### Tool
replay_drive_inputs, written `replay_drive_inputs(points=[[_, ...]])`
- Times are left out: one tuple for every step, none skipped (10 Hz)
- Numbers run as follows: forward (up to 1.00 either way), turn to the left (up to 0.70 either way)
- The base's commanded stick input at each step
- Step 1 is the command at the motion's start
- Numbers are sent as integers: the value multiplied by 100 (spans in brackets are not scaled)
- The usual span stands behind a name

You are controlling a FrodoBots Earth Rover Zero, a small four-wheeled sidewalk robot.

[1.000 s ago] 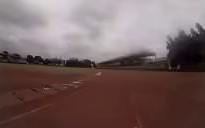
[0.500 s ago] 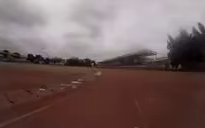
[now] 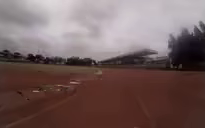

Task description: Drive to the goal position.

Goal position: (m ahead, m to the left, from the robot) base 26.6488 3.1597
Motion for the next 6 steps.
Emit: replay_drive_inputs(points=[[70,-35],[70,-35],[70,-35],[70,-17],[70,-3],[70,0]])
